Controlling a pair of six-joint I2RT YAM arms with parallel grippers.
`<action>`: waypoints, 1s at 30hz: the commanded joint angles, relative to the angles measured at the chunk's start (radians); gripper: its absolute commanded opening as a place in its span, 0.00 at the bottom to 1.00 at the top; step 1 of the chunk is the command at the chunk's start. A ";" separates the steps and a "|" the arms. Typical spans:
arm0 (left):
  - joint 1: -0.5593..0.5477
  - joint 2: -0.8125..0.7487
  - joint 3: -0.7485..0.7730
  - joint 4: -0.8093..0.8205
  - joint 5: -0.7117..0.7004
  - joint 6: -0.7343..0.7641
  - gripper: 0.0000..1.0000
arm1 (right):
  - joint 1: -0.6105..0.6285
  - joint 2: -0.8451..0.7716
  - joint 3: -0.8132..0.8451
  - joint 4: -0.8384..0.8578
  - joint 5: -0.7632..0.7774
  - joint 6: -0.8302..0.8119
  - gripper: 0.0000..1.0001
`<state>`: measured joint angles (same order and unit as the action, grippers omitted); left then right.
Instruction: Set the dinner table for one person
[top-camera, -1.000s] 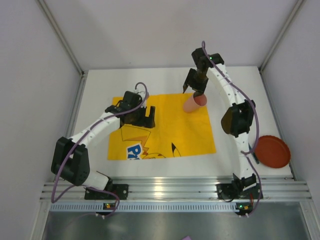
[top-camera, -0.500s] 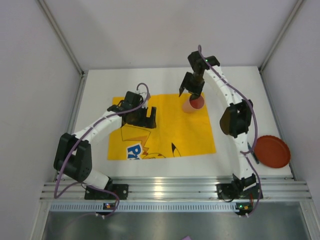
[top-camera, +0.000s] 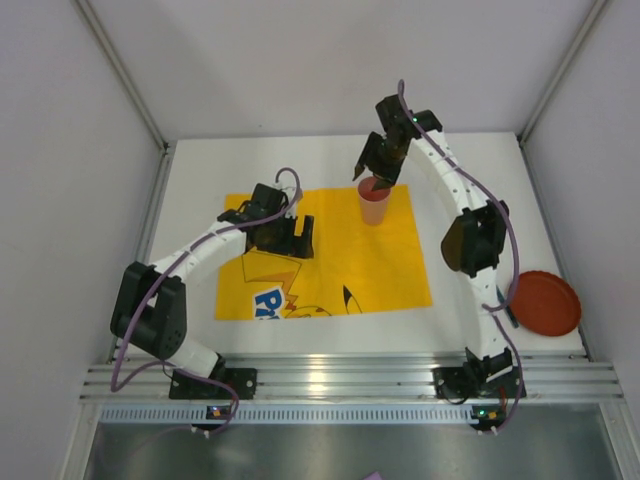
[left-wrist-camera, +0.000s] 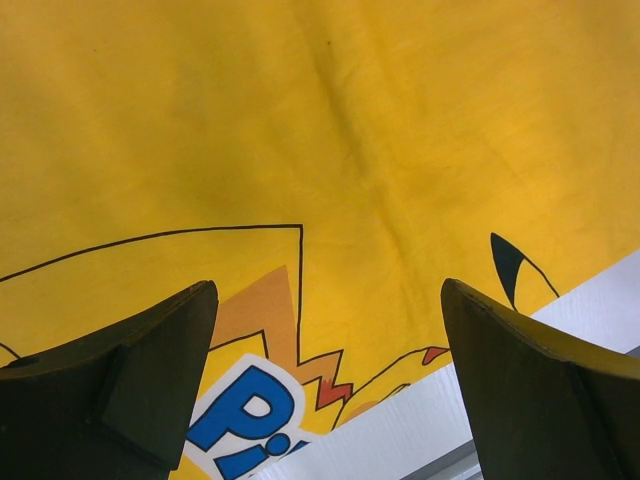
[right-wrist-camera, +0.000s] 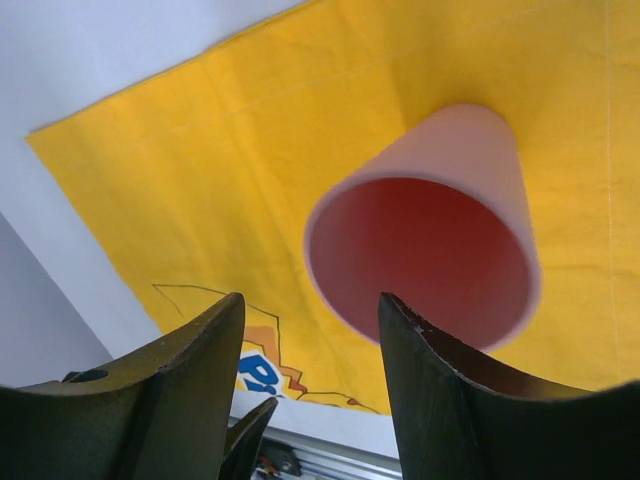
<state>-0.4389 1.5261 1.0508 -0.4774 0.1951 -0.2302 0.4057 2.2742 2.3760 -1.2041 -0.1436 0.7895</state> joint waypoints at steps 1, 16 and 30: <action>0.006 0.008 0.021 0.034 0.017 0.003 0.99 | 0.010 -0.079 0.002 0.057 0.006 0.001 0.56; 0.006 0.028 0.034 0.029 0.032 -0.008 0.99 | -0.074 -0.344 -0.122 0.132 0.139 -0.157 0.56; 0.002 0.068 0.029 0.065 0.101 -0.031 0.99 | -0.568 -0.935 -1.161 0.230 0.246 -0.306 0.99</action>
<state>-0.4389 1.5806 1.0527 -0.4652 0.2604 -0.2512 -0.1211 1.3476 1.3144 -1.0050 0.1123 0.5522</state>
